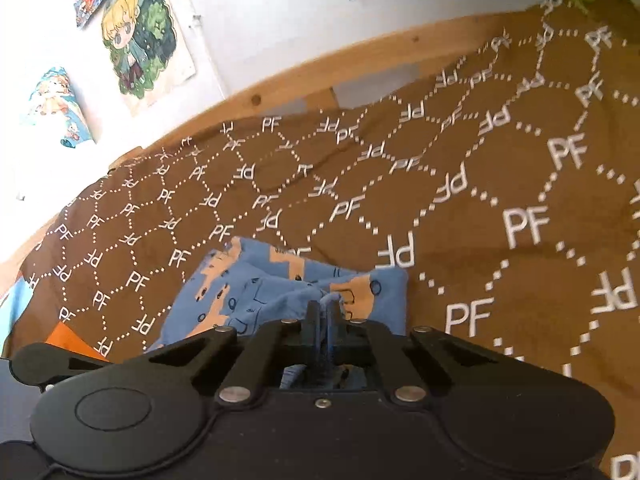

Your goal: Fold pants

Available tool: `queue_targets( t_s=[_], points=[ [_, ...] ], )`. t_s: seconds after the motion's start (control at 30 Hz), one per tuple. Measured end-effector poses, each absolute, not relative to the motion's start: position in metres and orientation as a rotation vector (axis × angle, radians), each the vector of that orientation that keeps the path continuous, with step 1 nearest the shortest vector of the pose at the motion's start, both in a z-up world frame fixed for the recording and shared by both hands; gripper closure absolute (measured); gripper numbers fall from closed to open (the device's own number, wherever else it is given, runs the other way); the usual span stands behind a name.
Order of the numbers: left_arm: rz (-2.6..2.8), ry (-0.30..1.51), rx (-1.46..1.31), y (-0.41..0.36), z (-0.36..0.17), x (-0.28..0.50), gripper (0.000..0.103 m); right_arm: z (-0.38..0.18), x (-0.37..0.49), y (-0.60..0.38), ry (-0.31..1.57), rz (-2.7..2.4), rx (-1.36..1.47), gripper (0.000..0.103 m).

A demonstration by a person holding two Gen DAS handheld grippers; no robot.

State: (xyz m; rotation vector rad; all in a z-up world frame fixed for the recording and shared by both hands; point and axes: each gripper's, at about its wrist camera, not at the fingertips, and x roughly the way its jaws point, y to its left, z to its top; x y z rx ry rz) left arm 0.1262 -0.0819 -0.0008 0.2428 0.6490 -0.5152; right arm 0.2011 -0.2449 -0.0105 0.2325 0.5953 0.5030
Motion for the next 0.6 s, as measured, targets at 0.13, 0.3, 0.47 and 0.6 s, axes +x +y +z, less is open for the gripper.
queue_targets(
  t_s=[0.13, 0.3, 0.47, 0.6],
  points=[
    [-0.556, 0.659, 0.193, -0.085, 0.003, 0.124, 0.097, 0.005, 0.193, -0.254, 0.598, 0.478, 0.232, 0.102],
    [-0.591, 0.71, 0.203, -0.091, -0.011, 0.129, 0.096, -0.012, 0.192, -0.252, 0.647, 0.418, 0.16, 0.101],
    [-0.6, 0.729, 0.166, -0.083, -0.012, 0.126, 0.085, -0.042, 0.183, -0.253, 0.663, 0.38, 0.154, 0.095],
    [-0.576, 0.718, 0.104, -0.072, -0.001, 0.119, 0.04, -0.032, 0.169, -0.251, 0.606, 0.361, 0.084, 0.078]
  ],
)
